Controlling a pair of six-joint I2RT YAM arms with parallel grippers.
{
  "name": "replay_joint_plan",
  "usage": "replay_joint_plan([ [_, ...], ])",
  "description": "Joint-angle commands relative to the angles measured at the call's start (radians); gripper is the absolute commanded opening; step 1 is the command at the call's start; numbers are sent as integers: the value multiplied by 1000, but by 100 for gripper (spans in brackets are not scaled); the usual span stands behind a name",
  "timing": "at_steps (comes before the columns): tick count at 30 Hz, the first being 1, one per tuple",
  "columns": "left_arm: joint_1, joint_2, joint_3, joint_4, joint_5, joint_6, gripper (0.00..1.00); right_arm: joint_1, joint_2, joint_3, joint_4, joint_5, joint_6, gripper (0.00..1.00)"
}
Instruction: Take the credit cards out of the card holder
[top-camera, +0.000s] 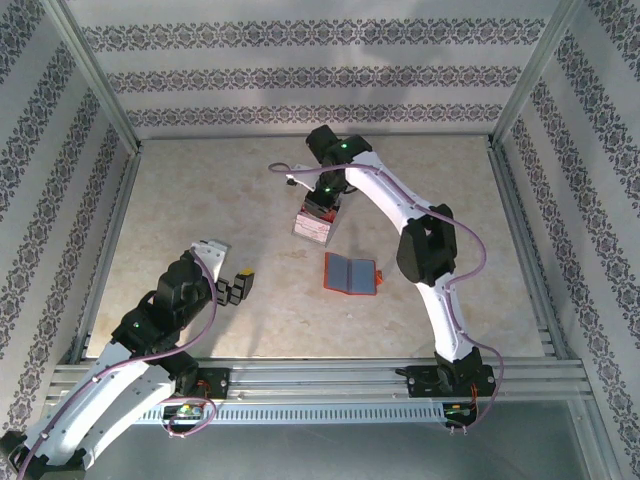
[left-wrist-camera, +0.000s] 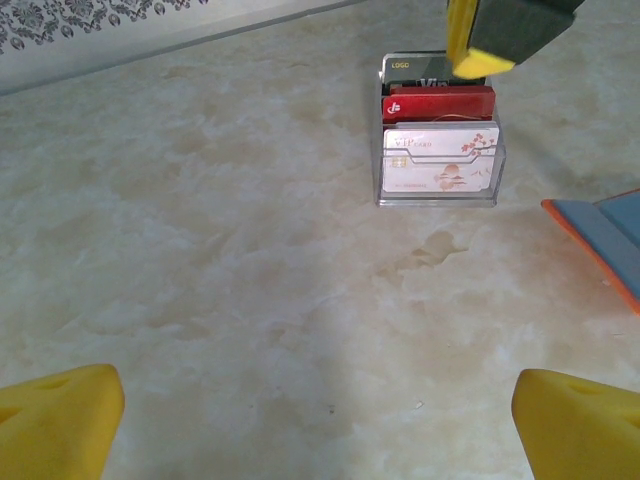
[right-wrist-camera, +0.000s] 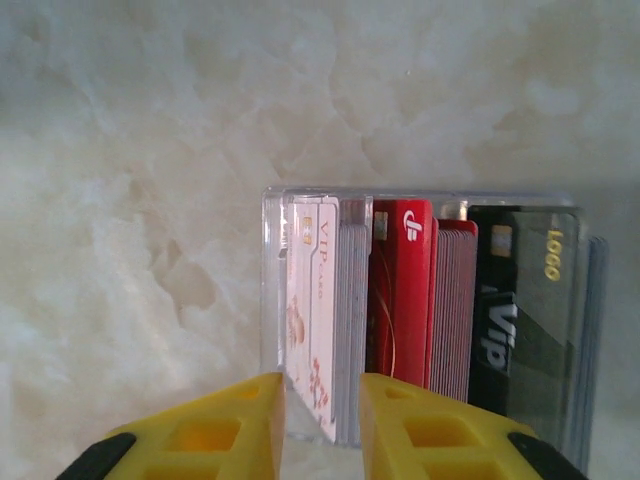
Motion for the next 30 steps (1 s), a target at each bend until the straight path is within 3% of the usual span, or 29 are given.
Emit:
replay_joint_plan([
  [1, -8, -2, 28, 46, 2, -30, 100, -14, -117, -65, 13, -18, 44, 29],
  [13, -8, 34, 63, 70, -69, -43, 100, -35, -561, -524, 191, 56, 124, 43],
  [19, -8, 46, 85, 82, -75, -59, 100, -56, -807, -751, 307, 105, 195, 63],
  [24, -8, 43, 103, 79, -78, -58, 100, -132, -1003, -918, 402, 82, 315, 77],
  [30, -8, 38, 120, 62, -90, -52, 100, -250, -1193, -1061, 471, 38, 410, 85],
])
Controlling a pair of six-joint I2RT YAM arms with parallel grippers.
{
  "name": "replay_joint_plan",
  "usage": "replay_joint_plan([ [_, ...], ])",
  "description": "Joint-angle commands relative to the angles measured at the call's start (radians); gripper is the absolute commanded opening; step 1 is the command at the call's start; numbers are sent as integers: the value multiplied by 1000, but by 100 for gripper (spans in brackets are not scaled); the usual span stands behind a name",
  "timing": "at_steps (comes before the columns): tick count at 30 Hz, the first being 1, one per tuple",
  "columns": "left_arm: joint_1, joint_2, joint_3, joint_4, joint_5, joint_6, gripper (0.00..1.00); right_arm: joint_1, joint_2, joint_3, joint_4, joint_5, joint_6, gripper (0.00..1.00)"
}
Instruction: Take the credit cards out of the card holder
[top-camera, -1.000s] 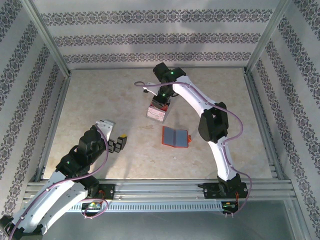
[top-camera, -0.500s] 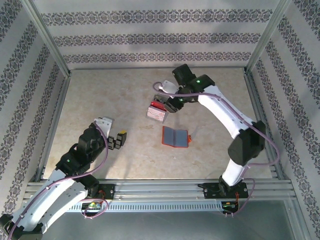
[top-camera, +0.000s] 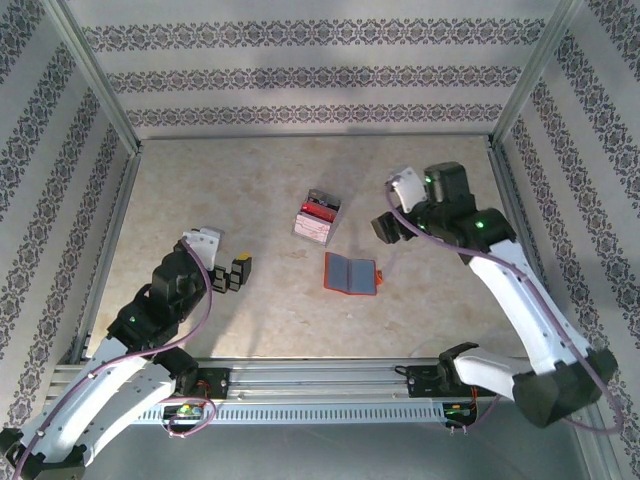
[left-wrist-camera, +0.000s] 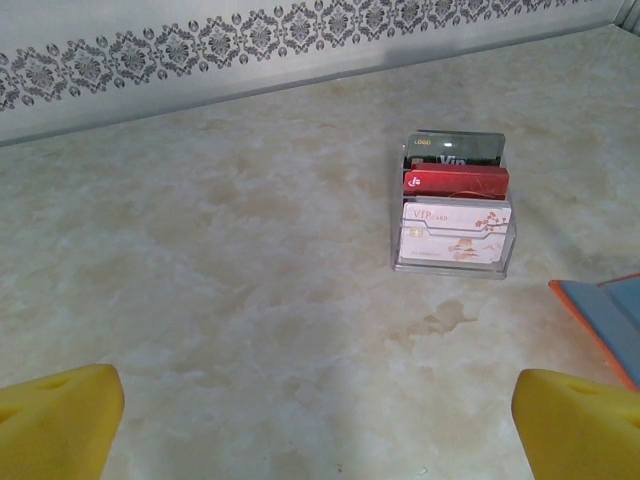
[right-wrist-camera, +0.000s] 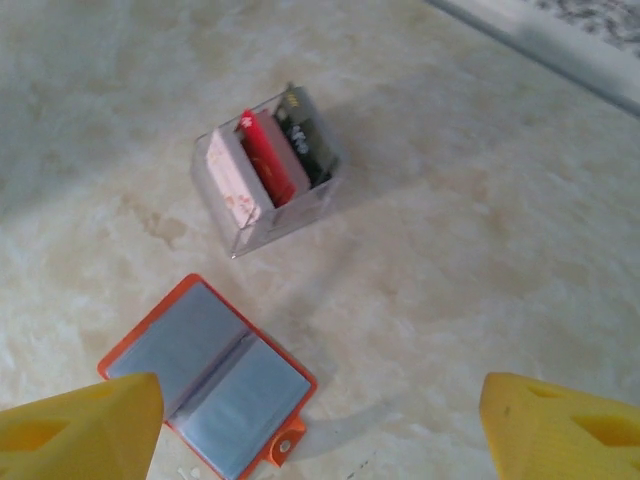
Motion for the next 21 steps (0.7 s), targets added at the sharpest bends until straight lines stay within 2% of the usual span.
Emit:
replay_joint_plan([
  [1, -8, -12, 32, 26, -30, -15, 100, -46, -78, -66, 69, -30, 89, 86],
  [8, -8, -26, 32, 25, -39, -6, 100, -143, -217, -198, 100, -64, 146, 98],
  [15, -8, -23, 14, 31, -61, 14, 100, -191, -294, -336, 188, -42, 195, 98],
  [21, -6, -20, -34, 77, -87, 35, 99, -231, -301, -444, 284, 14, 232, 98],
])
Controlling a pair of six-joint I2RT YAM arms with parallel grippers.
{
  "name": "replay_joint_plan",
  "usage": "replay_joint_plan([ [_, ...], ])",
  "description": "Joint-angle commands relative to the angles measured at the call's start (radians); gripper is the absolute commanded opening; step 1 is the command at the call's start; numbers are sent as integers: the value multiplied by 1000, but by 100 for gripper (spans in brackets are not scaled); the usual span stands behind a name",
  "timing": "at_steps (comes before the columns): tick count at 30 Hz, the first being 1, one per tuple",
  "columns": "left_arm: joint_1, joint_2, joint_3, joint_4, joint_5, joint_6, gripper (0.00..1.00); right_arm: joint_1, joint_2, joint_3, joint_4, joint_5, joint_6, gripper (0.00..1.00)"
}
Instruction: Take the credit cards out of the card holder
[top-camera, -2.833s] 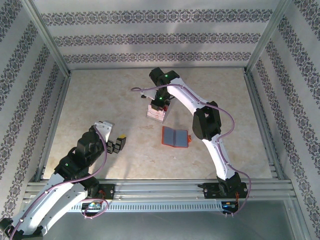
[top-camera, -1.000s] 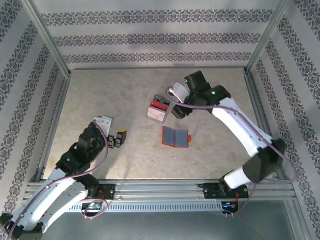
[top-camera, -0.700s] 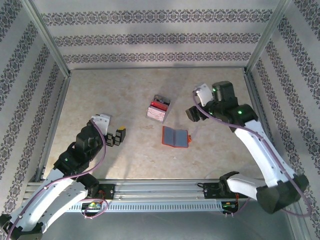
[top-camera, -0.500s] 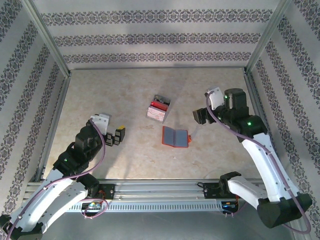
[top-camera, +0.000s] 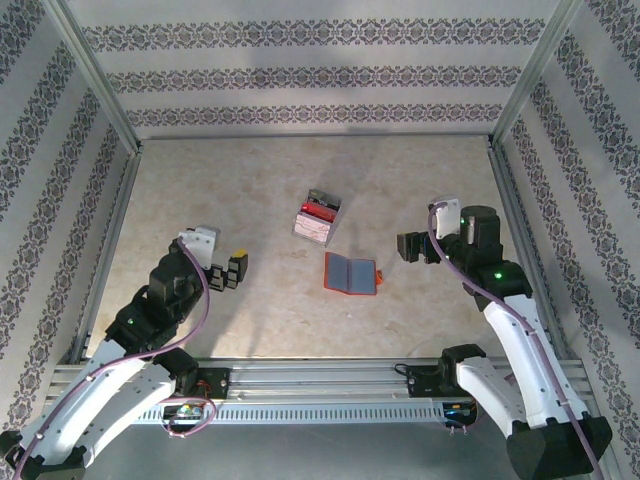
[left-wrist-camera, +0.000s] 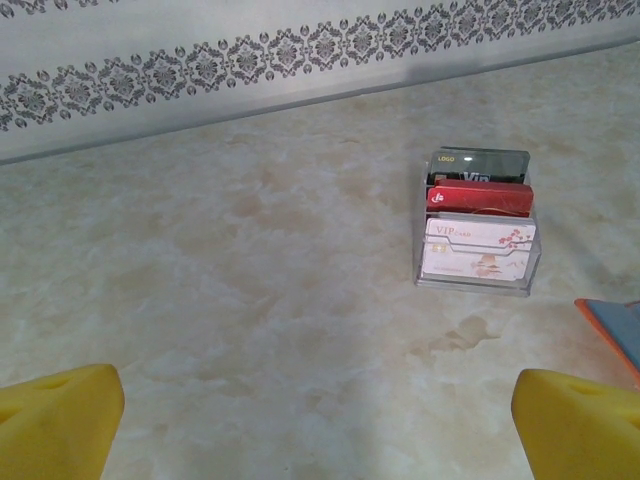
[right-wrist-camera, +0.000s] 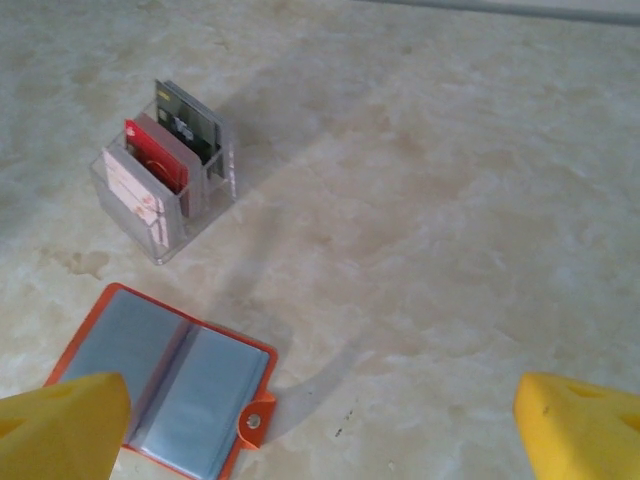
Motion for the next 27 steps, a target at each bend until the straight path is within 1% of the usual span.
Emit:
replay_joint_plan([
  [1, -5, -2, -36, 71, -40, 26, 100, -27, -7, -58, 97, 43, 44, 98],
  [8, 32, 28, -93, 141, -51, 39, 100, -78, 5, -167, 221, 100, 86, 98],
  [14, 107, 73, -136, 216, -7, 35, 100, -100, 18, -265, 384, 122, 103, 98],
  [17, 146, 110, -153, 257, 10, 42, 100, -103, 48, -308, 498, 135, 111, 98],
  [21, 211, 164, -179, 327, 41, 41, 100, -103, 116, -381, 722, 112, 80, 98],
  [24, 265, 212, -196, 388, 65, 30, 100, -104, 202, -396, 845, 132, 60, 98],
  [27, 314, 262, -205, 445, 91, 28, 100, -108, 300, -403, 978, 124, 47, 98],
])
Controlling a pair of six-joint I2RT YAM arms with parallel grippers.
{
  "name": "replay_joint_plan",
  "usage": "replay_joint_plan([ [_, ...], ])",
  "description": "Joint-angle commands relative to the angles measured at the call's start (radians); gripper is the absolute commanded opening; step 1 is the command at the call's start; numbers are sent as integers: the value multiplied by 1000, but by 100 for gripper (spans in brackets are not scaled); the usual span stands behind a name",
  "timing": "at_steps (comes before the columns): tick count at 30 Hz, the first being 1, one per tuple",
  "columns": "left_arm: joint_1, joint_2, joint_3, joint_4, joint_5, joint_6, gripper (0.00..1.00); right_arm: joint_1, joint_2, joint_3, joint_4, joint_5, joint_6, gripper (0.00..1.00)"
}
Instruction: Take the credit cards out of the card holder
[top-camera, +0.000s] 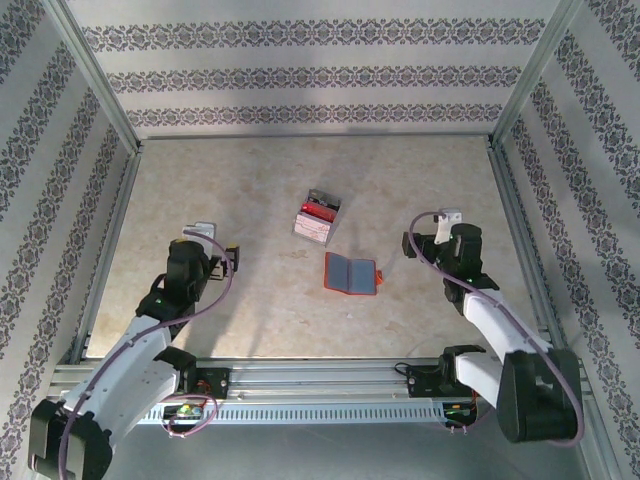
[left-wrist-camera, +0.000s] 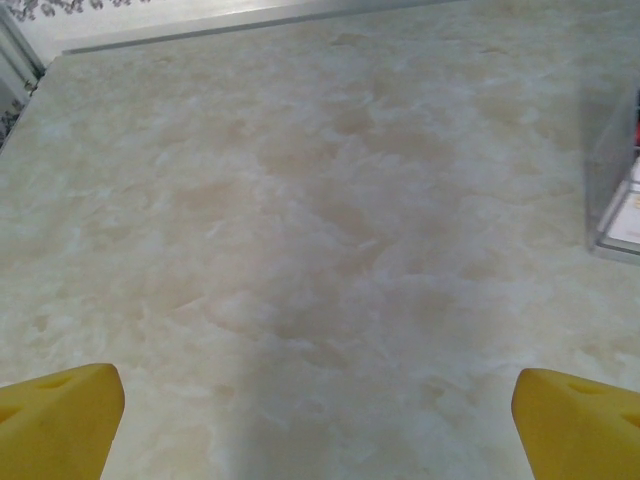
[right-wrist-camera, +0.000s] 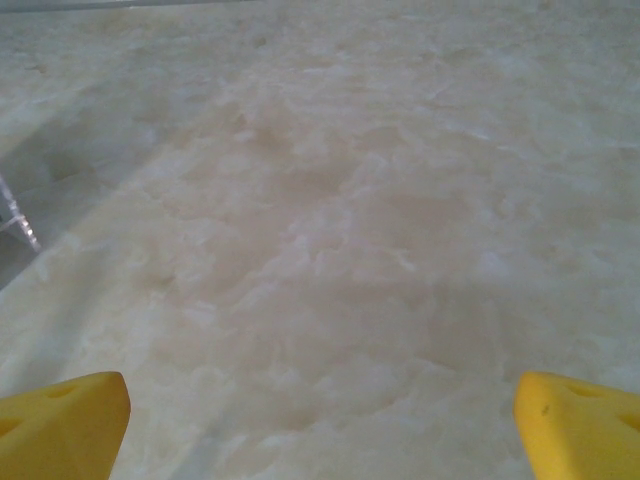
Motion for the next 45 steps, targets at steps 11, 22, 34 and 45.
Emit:
replay_joint_plan([
  [11, 176, 157, -67, 312, 67, 7, 100, -18, 336, -16, 562, -23, -90, 98],
  [22, 213, 312, -113, 553, 95, 53, 100, -50, 450, -24, 693, 11, -27, 98],
  [34, 231, 534, -189, 1013, 207, 119, 100, -51, 449, -25, 688, 16, -29, 98],
  [45, 234, 829, -234, 1403, 231, 107, 100, -49, 449, -23, 686, 22, -30, 98],
])
